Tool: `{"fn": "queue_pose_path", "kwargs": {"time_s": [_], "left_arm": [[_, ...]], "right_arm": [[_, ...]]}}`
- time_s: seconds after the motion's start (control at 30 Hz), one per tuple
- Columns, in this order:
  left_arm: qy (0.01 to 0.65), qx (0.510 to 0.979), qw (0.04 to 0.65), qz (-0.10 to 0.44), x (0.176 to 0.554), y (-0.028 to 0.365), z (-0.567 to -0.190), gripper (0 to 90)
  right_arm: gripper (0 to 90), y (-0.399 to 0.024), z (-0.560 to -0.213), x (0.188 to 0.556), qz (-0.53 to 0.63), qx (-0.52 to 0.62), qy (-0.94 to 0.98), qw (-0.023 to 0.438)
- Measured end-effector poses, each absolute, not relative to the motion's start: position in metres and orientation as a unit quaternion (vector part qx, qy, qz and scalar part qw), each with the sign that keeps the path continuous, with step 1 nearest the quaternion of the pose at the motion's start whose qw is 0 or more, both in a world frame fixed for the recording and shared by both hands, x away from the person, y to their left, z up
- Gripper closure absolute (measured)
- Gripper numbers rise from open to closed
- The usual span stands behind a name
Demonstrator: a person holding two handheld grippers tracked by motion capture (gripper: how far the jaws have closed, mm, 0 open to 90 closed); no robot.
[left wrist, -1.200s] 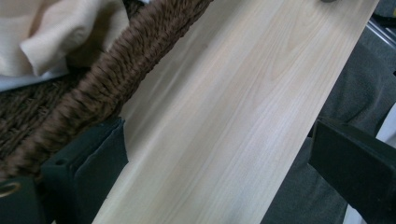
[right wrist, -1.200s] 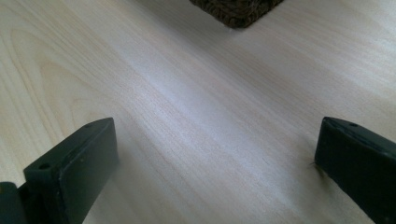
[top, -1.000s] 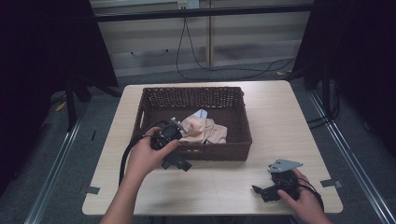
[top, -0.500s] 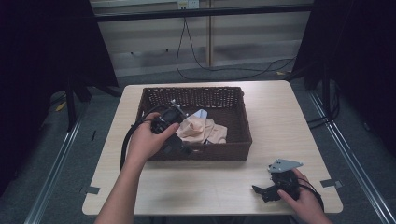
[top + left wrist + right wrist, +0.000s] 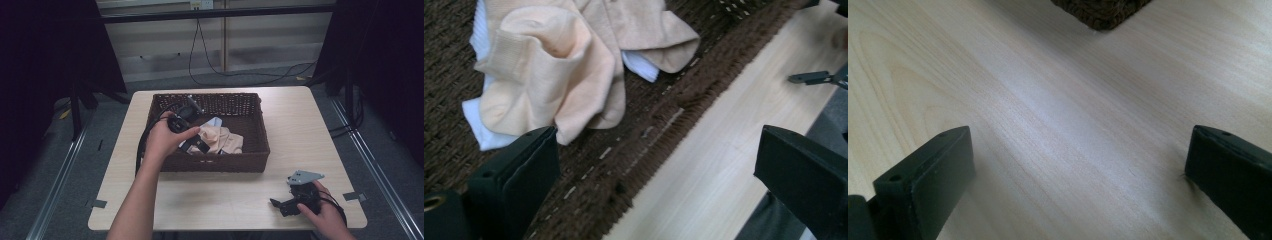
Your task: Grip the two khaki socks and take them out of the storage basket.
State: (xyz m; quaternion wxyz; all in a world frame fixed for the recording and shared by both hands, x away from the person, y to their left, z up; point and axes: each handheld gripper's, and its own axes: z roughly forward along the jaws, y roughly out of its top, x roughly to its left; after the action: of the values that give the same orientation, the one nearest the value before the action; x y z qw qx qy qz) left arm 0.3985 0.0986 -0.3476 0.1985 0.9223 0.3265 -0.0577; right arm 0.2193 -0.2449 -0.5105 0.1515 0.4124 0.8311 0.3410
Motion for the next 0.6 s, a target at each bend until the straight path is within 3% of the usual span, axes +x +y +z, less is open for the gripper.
{"fn": "queue_pose_path", "kwargs": {"time_s": [0.47,0.6], "left_arm": [[0.393,0.898,0.191,-0.043,0.431,0.094,-0.374,4.3],[0.409,0.892,0.187,-0.030,0.437,0.094,-0.380,8.9]], "right_arm": [[0.0,-0.245,-0.510,0.219,0.341,0.415,0.830,0.149],[0.0,-0.245,-0.510,0.219,0.341,0.414,0.831,0.150]]}}
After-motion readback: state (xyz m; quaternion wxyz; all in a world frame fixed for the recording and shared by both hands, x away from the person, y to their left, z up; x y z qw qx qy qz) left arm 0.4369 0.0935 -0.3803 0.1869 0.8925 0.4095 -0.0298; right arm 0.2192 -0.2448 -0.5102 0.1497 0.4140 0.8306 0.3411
